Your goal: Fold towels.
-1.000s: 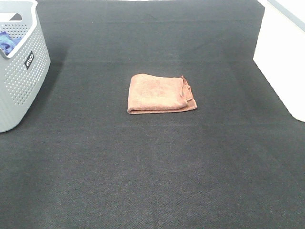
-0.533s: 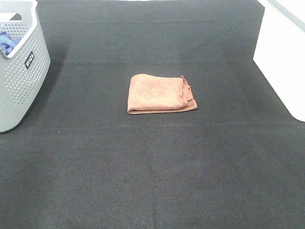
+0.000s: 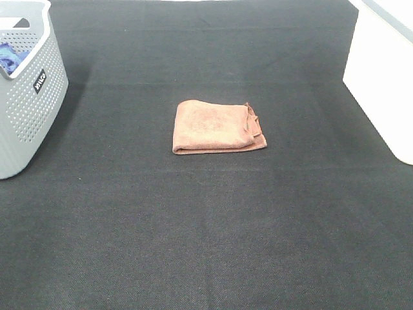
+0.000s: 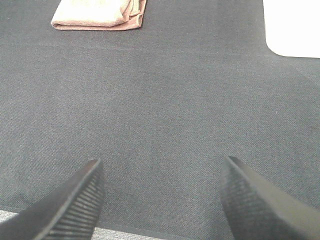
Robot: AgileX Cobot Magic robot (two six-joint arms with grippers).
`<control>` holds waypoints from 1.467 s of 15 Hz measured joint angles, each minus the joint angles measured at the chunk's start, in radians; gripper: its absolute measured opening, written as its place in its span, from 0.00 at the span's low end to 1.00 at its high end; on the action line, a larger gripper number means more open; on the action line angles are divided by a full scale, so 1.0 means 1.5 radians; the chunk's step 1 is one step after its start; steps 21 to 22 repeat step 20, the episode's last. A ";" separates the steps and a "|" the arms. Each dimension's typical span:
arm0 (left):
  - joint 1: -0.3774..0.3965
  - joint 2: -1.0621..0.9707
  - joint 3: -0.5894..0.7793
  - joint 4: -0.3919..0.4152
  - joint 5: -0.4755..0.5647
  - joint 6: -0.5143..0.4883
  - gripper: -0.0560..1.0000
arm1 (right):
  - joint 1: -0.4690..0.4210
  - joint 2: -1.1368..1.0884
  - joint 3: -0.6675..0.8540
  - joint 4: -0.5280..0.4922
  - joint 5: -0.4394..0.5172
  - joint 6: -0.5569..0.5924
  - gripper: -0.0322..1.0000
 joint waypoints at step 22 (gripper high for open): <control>0.008 -0.033 0.000 0.000 0.001 0.000 0.58 | -0.067 -0.114 0.002 0.007 0.000 0.001 0.64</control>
